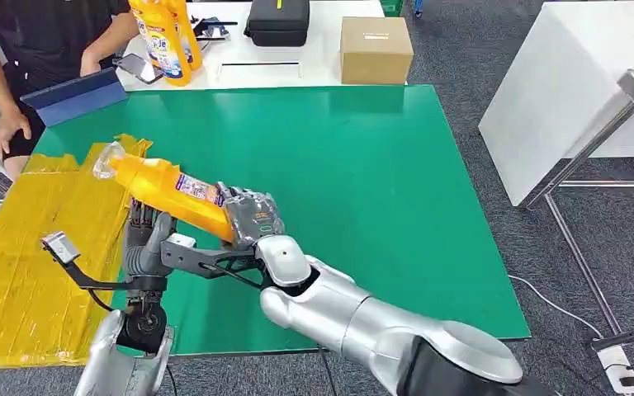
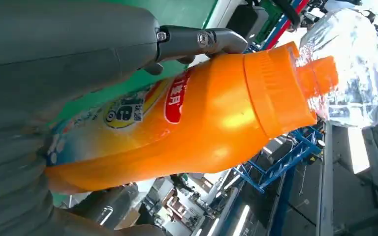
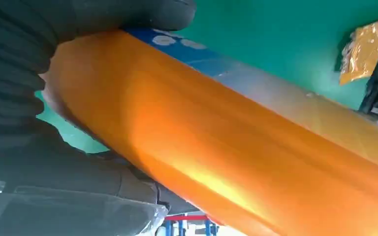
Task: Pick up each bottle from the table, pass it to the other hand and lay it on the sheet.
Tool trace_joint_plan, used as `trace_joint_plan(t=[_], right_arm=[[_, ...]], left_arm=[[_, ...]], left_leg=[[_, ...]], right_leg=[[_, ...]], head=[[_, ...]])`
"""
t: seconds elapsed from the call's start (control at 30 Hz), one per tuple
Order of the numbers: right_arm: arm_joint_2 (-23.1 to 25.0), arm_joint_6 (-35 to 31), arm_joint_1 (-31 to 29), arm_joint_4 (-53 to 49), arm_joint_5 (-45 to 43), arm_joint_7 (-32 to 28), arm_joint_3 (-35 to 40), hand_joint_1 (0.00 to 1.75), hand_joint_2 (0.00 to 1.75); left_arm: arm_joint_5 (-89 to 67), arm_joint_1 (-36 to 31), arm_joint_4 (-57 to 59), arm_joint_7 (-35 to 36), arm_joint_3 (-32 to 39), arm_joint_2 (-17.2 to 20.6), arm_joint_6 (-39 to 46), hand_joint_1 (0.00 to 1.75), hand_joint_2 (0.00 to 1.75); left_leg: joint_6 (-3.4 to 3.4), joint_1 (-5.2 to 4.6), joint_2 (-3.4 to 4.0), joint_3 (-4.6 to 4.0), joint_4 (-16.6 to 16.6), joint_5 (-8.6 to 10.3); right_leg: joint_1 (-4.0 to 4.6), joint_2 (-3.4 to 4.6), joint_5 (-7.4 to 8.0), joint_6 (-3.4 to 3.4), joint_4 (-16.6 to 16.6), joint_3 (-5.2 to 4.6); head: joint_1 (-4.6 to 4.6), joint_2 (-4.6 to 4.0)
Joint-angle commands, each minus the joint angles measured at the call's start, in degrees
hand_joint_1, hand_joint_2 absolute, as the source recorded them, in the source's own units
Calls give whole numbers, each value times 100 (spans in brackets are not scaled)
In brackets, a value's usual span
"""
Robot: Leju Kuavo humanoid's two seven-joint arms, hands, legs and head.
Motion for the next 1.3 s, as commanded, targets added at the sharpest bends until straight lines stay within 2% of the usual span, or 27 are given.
trace_joint_plan(t=[0.03,0.07,0.1,0.3,0.33,0.4,0.43,0.5,0.53,0.7,0.73,0.77,0.9,1.27,1.3], right_arm=[[-28,484,304,-515,128,-11,878,175,175],[-28,413,293,-495,366,23,996,175,175],[-28,592,388,-535,271,-73,938,175,175],[-28,700,531,-571,462,-147,1041,175,175],[-28,715,521,-588,470,-151,1042,175,175],[-28,733,498,-612,466,-142,1036,175,175],[-28,733,498,-612,466,-142,1036,175,175],[-28,733,498,-612,466,-142,1036,175,175],[-28,733,498,-612,466,-142,1036,175,175],[-28,866,494,-682,447,-170,1040,175,175],[-28,891,491,-699,450,-156,1038,175,175],[-28,918,488,-706,435,-153,1031,175,175],[-28,946,424,-731,405,-112,1010,175,175],[-28,900,383,-642,405,-28,892,175,175],[-28,888,388,-626,415,-28,871,175,175]], left_arm=[[-39,-233,14,-24,-540,243,163,0,175],[-57,-194,3,-99,-476,310,210,0,175],[-43,-159,-23,-98,-424,360,215,0,175],[-22,-47,-88,-131,-169,461,225,0,175],[-23,-36,-109,-126,-162,458,226,0,175],[-23,-36,-109,-126,-152,466,226,0,175],[-23,-36,-109,-126,-152,466,226,0,175],[-23,-36,-109,-126,-152,466,226,0,175],[-23,-36,-109,-126,-152,466,226,0,175],[-18,-83,-87,-128,-126,408,230,0,175],[-8,-103,-86,-134,-95,375,232,161,175],[-14,-131,-104,-129,-83,346,236,175,175],[-27,-211,-186,-111,-19,268,260,175,175],[-94,-352,-98,-16,82,122,126,175,175],[-103,-379,-77,-8,81,112,112,175,175]], left_leg=[[-11,2,-11,31,-3,-12],[-15,1,-12,50,-2,-22],[-10,0,-10,27,-6,-8],[-10,3,-10,26,-8,-8],[-15,5,-14,45,-3,-18],[-8,6,-5,14,-6,-5],[-12,5,-6,31,-4,-13],[-8,9,-6,9,-5,-3],[-14,6,-12,35,-3,-14],[-9,8,-9,13,-5,-4],[-13,6,-14,30,-4,-12],[-12,6,-13,23,-5,-8],[-9,8,-13,8,-2,-3],[-15,5,-26,39,2,-16],[-11,9,-23,20,-1,-6]], right_leg=[[2,-16,-15,-6,-5,36],[2,-19,-25,-9,-4,55],[1,-15,-12,-5,-6,31],[1,-15,-12,-6,-7,30],[4,-21,-23,-9,-6,52],[1,-8,-8,-6,-6,17],[1,-12,-17,-8,-4,34],[5,-9,-5,-6,-7,14],[3,-19,-19,-9,-4,41],[4,-12,-8,-6,-6,18],[3,-20,-17,-9,-4,36],[3,-17,-14,-8,-5,29],[5,-17,-8,-6,-4,14],[2,-35,-26,-9,1,46],[5,-30,-15,-7,-3,27]], head=[[0,0],[-2,0],[-2,0],[-4,0],[0,0],[-2,0],[-2,0],[0,0],[0,0],[0,0],[0,0],[-2,0],[0,0],[-2,0],[-2,0]])
